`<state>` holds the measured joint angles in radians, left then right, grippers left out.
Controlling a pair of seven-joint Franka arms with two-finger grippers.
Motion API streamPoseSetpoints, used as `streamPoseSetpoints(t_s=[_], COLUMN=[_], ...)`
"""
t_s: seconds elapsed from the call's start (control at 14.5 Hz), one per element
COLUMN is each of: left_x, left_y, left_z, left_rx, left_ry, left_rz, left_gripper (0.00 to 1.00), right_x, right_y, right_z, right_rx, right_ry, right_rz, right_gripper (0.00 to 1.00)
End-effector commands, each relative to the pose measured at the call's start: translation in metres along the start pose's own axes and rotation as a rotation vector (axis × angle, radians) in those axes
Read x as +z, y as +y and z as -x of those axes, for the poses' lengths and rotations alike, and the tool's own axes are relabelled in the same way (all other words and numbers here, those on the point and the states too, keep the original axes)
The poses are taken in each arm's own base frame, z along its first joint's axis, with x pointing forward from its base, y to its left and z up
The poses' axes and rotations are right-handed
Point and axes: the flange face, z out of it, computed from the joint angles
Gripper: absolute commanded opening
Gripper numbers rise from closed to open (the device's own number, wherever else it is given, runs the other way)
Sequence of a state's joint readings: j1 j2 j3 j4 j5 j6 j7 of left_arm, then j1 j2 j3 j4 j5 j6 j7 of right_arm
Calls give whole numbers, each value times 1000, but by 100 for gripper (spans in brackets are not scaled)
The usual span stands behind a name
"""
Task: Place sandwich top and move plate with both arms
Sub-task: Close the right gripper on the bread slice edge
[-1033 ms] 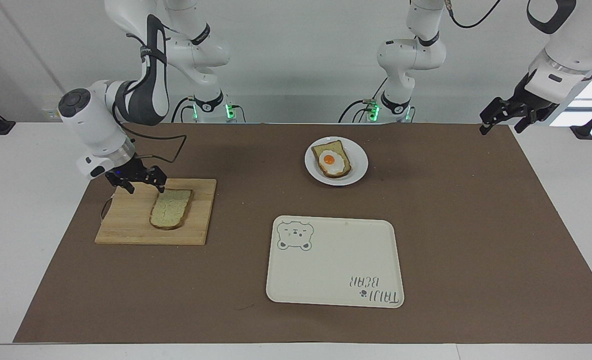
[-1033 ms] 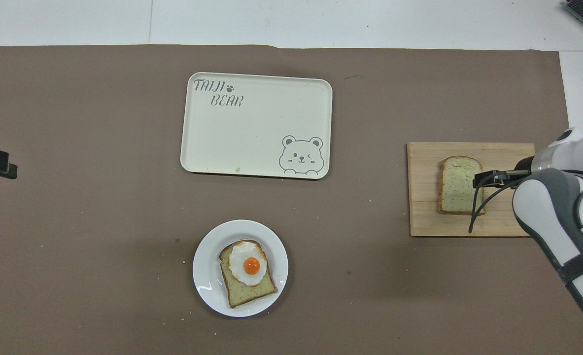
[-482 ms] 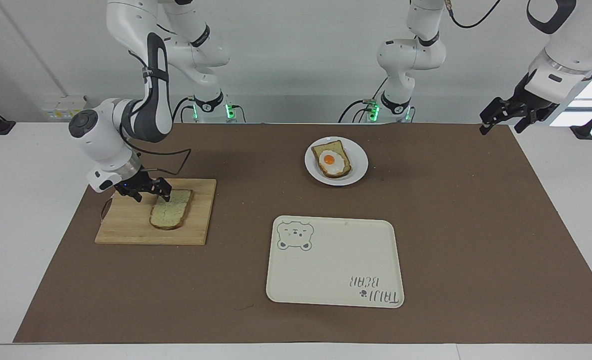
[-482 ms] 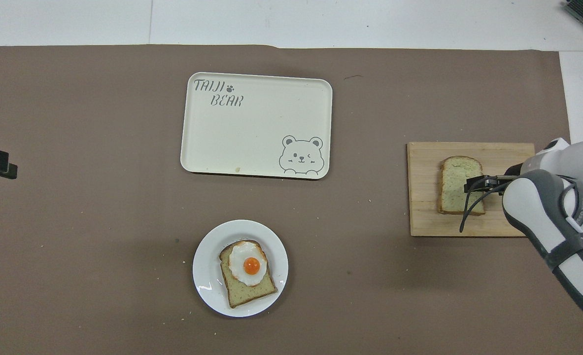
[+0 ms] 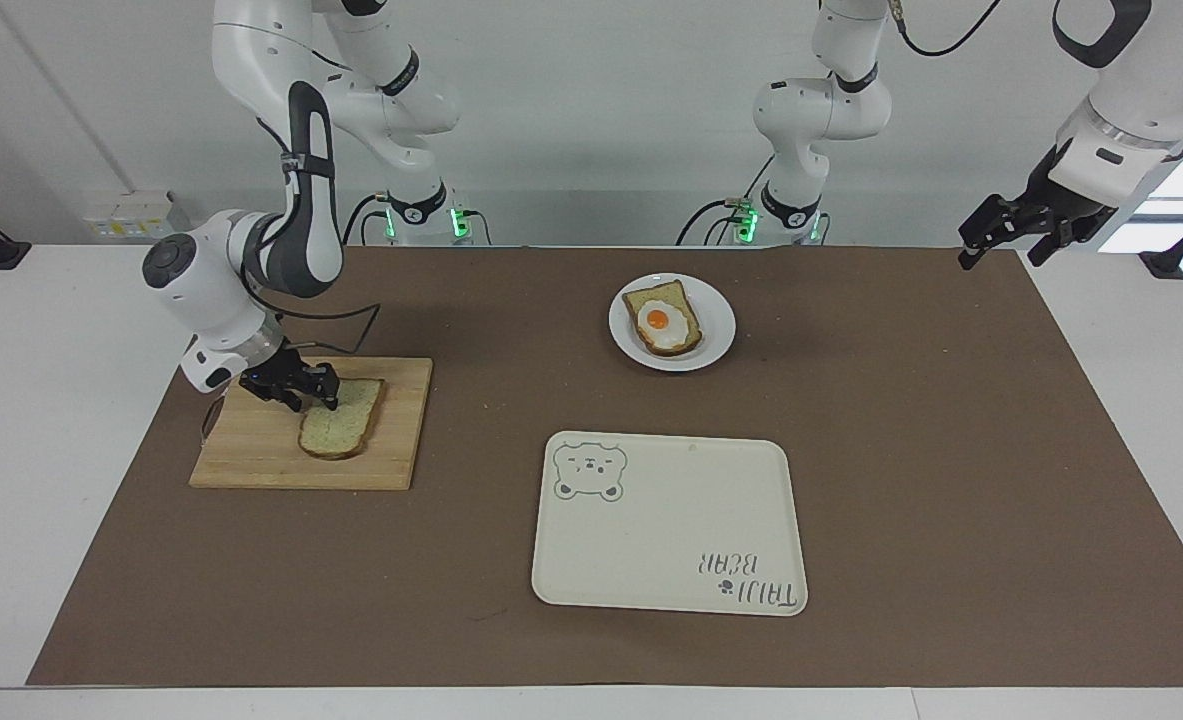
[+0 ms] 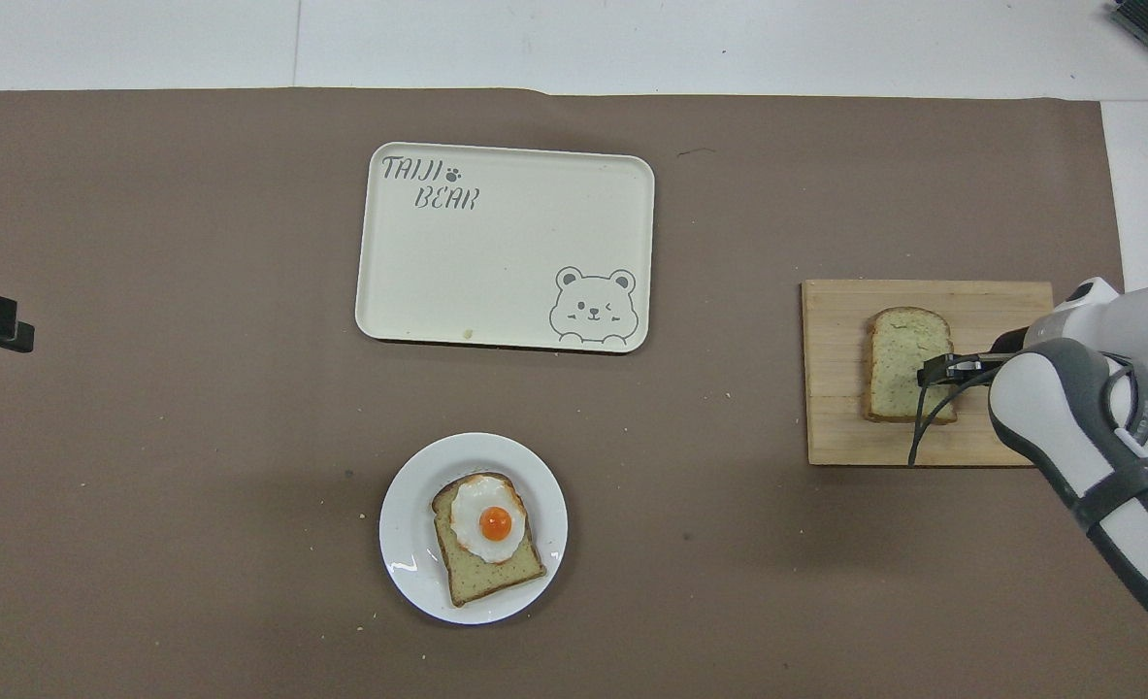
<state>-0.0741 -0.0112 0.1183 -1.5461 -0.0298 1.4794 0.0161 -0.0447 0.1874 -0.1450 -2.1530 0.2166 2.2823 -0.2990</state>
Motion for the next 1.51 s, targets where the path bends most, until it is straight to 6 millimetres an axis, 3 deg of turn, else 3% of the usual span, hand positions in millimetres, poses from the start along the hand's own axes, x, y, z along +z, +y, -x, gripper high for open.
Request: streamPoseSetpoints(t_s=[0.0,0.07,0.76,1.45], left_x=[-4,-4,-4,-4], left_y=[0,0,0,0], left_z=[5,5,5,5], left_rx=[-8,-7,-7,-7], left_ry=[-8,-6,-6,-6], left_rz=[-6,-6,-6,-6], left_gripper=[100,100,100,100], right_x=[6,9,10,-45], right_y=[9,9,9,-8], right_z=[3,3,0,-11], right_rx=[-4,3,7,-49], right_ry=[6,2,-10,-6], right_rz=[-6,-7,-10,-33], right_gripper=[7,0,0,0])
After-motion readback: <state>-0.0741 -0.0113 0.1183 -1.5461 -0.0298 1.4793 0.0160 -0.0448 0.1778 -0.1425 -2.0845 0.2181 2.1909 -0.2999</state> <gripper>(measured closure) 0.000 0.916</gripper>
